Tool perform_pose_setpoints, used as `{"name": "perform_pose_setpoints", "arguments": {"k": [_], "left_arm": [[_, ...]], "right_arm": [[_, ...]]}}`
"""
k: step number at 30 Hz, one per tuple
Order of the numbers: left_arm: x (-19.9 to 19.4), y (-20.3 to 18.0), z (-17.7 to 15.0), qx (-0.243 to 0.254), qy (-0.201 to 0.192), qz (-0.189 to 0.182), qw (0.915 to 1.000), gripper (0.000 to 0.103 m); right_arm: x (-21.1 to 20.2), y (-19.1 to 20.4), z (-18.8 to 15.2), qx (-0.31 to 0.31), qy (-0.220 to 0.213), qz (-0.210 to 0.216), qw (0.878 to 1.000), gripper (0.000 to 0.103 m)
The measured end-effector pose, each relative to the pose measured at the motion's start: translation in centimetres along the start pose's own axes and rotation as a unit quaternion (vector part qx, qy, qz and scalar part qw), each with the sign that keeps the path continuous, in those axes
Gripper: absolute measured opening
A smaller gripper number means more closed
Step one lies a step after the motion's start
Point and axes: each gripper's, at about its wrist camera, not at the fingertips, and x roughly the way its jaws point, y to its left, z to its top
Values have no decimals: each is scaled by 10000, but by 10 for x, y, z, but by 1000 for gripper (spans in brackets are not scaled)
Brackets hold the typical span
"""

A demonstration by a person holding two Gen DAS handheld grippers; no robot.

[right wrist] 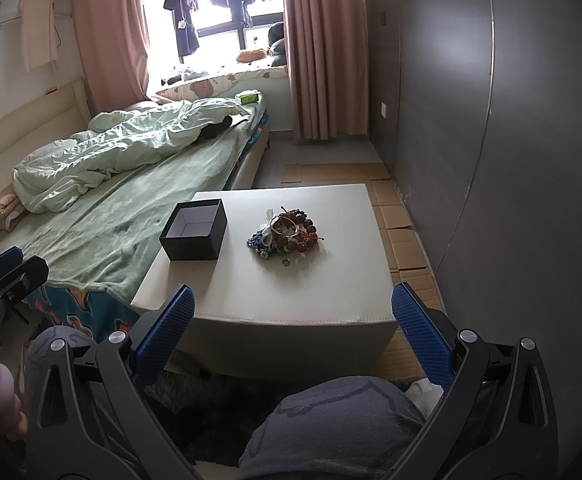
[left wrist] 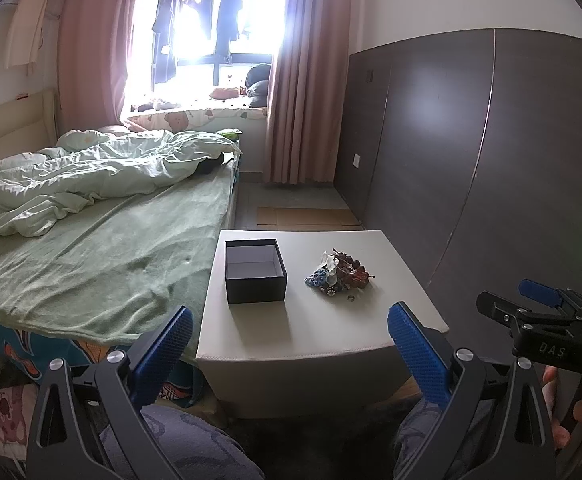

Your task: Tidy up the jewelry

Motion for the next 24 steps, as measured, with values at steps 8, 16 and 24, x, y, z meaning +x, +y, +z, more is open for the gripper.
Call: {"name": "perform_pose_setpoints", "arguments": {"k": [8, 16, 24], "left_arm": [[0, 0, 0, -7, 0, -9, 10000, 95], [2, -1, 1, 21, 6, -21, 10000, 95], [6, 0, 1, 10, 49, -34, 10000, 95]], "right_arm": [[-1, 1, 0, 2, -4, -4, 10000, 99], [0, -4, 3, 10, -4, -3, 10000, 99], [-1, -8, 9, 11, 22, -2, 10000, 99]]}}
